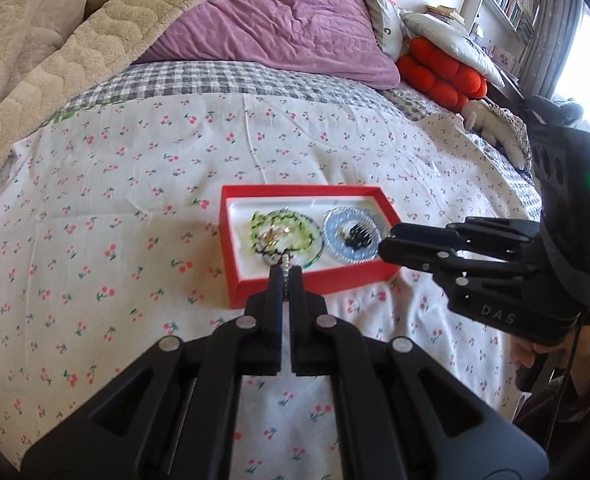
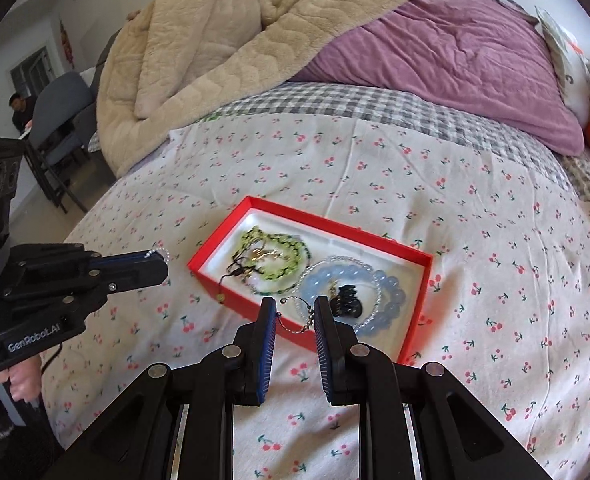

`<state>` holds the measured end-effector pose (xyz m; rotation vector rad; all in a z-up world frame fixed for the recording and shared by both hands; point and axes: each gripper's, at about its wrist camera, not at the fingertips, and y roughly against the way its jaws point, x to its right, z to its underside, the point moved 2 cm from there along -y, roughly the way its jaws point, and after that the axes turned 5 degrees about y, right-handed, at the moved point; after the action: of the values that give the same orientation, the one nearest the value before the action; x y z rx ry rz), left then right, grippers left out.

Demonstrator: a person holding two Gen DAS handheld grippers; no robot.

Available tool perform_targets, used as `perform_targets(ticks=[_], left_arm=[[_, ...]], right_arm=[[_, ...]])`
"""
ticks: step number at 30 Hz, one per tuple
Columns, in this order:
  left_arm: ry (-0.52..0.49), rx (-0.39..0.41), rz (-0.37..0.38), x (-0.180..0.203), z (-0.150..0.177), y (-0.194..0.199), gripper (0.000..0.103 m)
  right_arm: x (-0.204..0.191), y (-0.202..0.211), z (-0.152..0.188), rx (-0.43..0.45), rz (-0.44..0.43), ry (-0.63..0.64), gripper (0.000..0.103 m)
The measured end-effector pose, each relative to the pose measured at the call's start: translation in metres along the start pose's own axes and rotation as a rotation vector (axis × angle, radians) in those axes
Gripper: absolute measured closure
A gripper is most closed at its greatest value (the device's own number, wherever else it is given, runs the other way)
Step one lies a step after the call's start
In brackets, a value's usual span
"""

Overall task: Organize jewelry
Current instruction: 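Carry both held rings over the red box and lower them inside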

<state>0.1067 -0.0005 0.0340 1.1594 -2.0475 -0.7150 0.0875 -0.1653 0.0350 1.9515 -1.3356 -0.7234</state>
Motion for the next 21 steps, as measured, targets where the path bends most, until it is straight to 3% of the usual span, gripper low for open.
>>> perform_targets(ticks=[6,16,21], left_arm=[[0.020,-0.014,0.032,0.012,-0.010,-0.026,0.100],[0.042,-0.037,0.021,0.018,-0.022,-0.059,0.100],[0.034,-0.039,0.001,0.016,-0.025,-0.067,0.100]], right_arm=[[0.017,-0.008,-0.003,-0.004,-0.001,-0.067,0.083],[0.050,-0.020,-0.006,0.020,-0.027,-0.182,0.083],[0.050,-0.021,-0.008,0.020,-0.034,-0.177,0.083]])
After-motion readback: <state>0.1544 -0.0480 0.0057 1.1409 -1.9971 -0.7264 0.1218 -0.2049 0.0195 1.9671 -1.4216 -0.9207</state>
